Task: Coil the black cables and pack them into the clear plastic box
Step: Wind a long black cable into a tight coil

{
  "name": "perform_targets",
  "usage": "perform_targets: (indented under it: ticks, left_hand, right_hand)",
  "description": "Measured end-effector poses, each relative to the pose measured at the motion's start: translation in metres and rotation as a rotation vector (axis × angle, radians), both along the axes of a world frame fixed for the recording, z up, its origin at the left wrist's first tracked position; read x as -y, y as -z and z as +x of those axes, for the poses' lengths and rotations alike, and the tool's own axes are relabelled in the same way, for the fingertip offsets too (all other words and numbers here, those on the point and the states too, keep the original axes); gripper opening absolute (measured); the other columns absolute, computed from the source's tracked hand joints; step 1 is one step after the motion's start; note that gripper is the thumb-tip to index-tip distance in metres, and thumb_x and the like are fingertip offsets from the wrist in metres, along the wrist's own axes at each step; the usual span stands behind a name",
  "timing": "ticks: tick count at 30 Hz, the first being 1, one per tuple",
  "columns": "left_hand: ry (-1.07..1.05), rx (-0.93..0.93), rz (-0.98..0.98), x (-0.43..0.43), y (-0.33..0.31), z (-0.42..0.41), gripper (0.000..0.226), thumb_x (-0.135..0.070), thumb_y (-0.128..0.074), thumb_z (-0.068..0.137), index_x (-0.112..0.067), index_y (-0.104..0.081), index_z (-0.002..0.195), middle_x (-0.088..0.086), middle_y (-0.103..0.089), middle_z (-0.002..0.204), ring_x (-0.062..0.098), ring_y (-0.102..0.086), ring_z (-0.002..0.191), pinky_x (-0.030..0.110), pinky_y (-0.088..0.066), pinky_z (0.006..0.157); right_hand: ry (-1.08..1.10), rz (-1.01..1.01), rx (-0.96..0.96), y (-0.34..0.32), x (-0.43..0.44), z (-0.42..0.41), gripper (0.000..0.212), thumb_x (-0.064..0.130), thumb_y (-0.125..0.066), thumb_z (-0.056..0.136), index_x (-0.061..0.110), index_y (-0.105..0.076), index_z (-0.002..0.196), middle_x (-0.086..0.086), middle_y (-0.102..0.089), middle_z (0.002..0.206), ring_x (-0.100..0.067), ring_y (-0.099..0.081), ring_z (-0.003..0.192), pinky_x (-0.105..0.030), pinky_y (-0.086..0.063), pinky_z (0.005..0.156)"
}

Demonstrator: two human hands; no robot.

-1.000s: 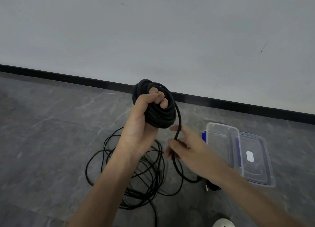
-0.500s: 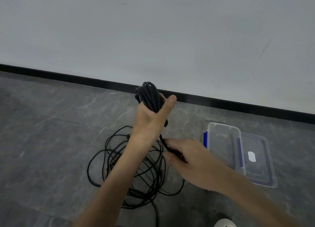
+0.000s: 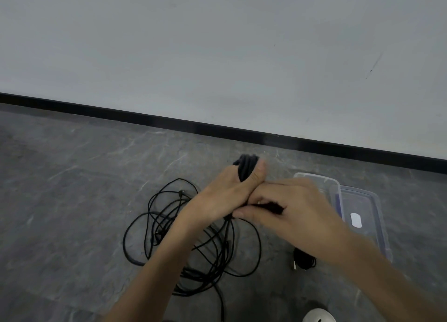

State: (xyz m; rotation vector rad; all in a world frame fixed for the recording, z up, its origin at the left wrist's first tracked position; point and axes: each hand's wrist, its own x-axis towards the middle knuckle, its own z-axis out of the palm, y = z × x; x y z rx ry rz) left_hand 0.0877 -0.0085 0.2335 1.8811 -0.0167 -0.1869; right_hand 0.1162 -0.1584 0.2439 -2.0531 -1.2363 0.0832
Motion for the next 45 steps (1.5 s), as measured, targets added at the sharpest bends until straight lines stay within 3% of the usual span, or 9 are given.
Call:
perform_targets:
  ticks: [5,9,12,14,18,23,28,36,45]
  left_hand:
    - [0.132,-0.170,-0.108,0.003,-0.005,-0.004,0.067,-0.068,-0.011,0.076,-0.029,-0.066,0.075,-0.010,-0.065,0.071,-0.009,-0.060,0.072,0.003,-0.042,0.070]
    - [0.261,-0.133,-0.072,-0.006,0.002,-0.002,0.085,-0.090,-0.032,0.065,-0.008,-0.057,0.071,0.002,-0.055,0.065,0.010,-0.050,0.057,0.017,-0.042,0.057]
    - [0.294,-0.233,-0.075,-0.006,-0.004,-0.002,0.030,-0.048,-0.069,0.082,-0.021,-0.060,0.069,-0.001,-0.051,0.064,0.009,-0.049,0.059,0.018,-0.040,0.058]
    - [0.321,-0.270,-0.074,-0.004,-0.005,-0.002,0.019,-0.018,-0.070,0.086,-0.019,-0.057,0.073,0.000,-0.049,0.066,0.010,-0.048,0.062,0.016,-0.039,0.057]
    - [0.341,-0.289,-0.074,-0.005,-0.002,-0.002,0.017,-0.022,-0.065,0.083,-0.011,-0.055,0.075,0.002,-0.050,0.062,0.012,-0.047,0.057,0.020,-0.038,0.055]
    - [0.363,-0.241,-0.114,-0.007,0.001,-0.002,0.033,-0.044,-0.066,0.084,-0.016,-0.056,0.070,-0.002,-0.050,0.059,0.010,-0.046,0.054,0.018,-0.038,0.055]
    - [0.336,-0.204,-0.224,-0.009,0.002,-0.002,0.097,-0.085,-0.053,0.064,0.009,-0.052,0.087,-0.001,-0.045,0.066,0.014,-0.047,0.062,0.017,-0.042,0.061]
    - [0.349,-0.296,-0.448,-0.006,-0.004,-0.005,0.034,-0.038,-0.059,0.081,-0.008,-0.048,0.093,-0.004,-0.043,0.067,0.010,-0.044,0.062,0.019,-0.041,0.064]
    - [0.246,-0.389,-0.716,0.000,-0.003,-0.006,0.018,-0.026,-0.051,0.093,-0.011,-0.051,0.082,-0.004,-0.040,0.061,0.006,-0.040,0.054,0.015,-0.037,0.054]
  right_hand:
    - [0.080,0.091,-0.181,-0.008,0.009,0.009,0.029,0.046,-0.080,0.063,0.018,-0.073,0.068,0.011,-0.067,0.064,-0.008,-0.064,0.059,-0.031,-0.049,0.054]
    - [0.152,0.098,-0.236,-0.013,0.018,0.019,0.029,0.040,-0.083,0.057,0.019,-0.071,0.074,0.006,-0.062,0.063,-0.016,-0.057,0.059,-0.033,-0.047,0.057]
    - [0.184,0.119,-0.292,-0.012,0.023,0.026,0.023,0.026,-0.087,0.056,0.019,-0.069,0.070,0.005,-0.064,0.064,-0.015,-0.059,0.062,-0.031,-0.049,0.061]
    - [0.174,0.114,-0.310,-0.009,0.025,0.028,0.023,0.031,-0.084,0.056,0.019,-0.071,0.070,0.009,-0.068,0.066,-0.011,-0.062,0.066,-0.023,-0.049,0.064]
    - [0.118,0.059,-0.396,-0.008,0.028,0.033,0.025,0.039,-0.077,0.057,0.020,-0.074,0.074,0.008,-0.072,0.072,-0.008,-0.067,0.073,-0.023,-0.053,0.075]
    - [0.042,0.091,-0.527,-0.007,0.027,0.031,0.022,0.039,-0.073,0.064,0.022,-0.072,0.078,-0.005,-0.072,0.076,-0.023,-0.069,0.071,-0.045,-0.055,0.075]
    - [0.060,0.222,-0.523,-0.008,0.019,0.023,0.021,0.040,-0.068,0.069,0.021,-0.072,0.076,0.006,-0.072,0.076,-0.010,-0.070,0.072,-0.029,-0.058,0.073]
    - [0.093,0.390,-0.554,-0.007,0.014,0.026,0.012,0.016,-0.068,0.072,0.005,-0.066,0.076,0.011,-0.065,0.064,-0.002,-0.061,0.060,-0.013,-0.047,0.060]
    - [0.116,0.465,-0.614,0.000,0.012,0.030,0.013,0.028,-0.069,0.073,0.016,-0.065,0.076,0.008,-0.066,0.068,-0.006,-0.062,0.067,-0.017,-0.051,0.066]
